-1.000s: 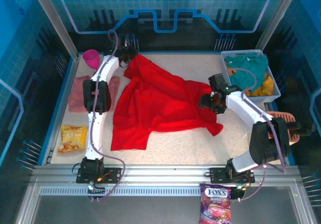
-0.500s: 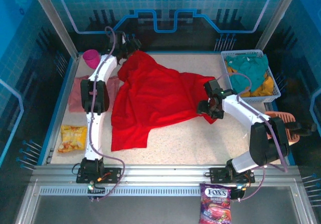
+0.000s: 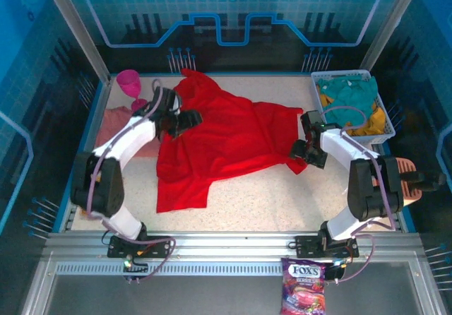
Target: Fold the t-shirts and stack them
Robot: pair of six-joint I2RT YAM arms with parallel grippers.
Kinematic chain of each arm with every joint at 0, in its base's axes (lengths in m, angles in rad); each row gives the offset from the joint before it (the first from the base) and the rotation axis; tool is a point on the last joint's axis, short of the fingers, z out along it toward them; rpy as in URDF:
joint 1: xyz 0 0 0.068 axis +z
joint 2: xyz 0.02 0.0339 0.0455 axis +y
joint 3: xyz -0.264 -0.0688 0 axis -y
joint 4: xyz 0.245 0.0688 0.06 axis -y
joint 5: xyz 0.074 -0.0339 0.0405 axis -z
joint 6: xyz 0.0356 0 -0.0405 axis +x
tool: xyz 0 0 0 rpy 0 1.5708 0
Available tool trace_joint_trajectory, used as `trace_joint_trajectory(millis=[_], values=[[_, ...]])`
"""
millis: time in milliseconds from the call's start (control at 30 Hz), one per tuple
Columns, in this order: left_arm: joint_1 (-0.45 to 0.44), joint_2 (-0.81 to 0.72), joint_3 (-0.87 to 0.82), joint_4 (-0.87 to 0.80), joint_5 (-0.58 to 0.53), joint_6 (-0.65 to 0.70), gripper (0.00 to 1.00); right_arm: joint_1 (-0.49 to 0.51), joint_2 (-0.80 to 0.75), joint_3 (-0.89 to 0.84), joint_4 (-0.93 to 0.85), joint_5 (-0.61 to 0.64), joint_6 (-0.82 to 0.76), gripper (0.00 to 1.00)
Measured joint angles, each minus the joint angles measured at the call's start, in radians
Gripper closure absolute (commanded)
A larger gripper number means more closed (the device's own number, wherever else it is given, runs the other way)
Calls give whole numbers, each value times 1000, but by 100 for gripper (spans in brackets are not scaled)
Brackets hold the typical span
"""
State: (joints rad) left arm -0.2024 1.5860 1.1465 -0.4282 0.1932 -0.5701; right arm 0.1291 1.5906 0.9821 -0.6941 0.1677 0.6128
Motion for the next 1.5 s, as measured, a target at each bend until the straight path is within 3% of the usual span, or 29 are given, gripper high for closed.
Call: trace_joint_trajectory(millis=[200,433,467,700,900,1000,1100,1133,1167,1200,1233,1267,1500], values=[[-75,-183,-267,-104,-61,-12,34,-28,103,22,37,-45,8,41],[-172,-368,-453,-208,-106,-80,38,-39,115,22,66,-78,15,93],[-178,-375,-463,-212,-109,-86,38,-39,112,22,65,-78,20,97],[-222,-381,-511,-258,-126,-121,38,-17,-62,17,-15,-8,-8,100],[-226,-362,-512,-264,-126,-138,38,141,-301,-58,-135,95,24,91],[-226,-360,-512,-271,-126,-138,38,235,-362,-128,-197,137,78,87],[-226,-352,-512,-280,-126,-135,38,261,-391,-206,-253,153,135,85],[-226,-349,-512,-284,-126,-135,38,262,-396,-228,-268,163,152,77],[-226,-345,-512,-288,-126,-135,38,266,-401,-245,-289,169,171,53],[-226,-341,-512,-290,-126,-135,37,271,-409,-251,-314,178,195,35],[-226,-339,-512,-292,-126,-135,37,272,-414,-251,-328,185,201,24],[-226,-335,-512,-294,-126,-135,37,274,-424,-249,-335,200,208,2],[-229,-276,-512,-299,-127,-135,36,220,-395,-108,-283,214,107,2]])
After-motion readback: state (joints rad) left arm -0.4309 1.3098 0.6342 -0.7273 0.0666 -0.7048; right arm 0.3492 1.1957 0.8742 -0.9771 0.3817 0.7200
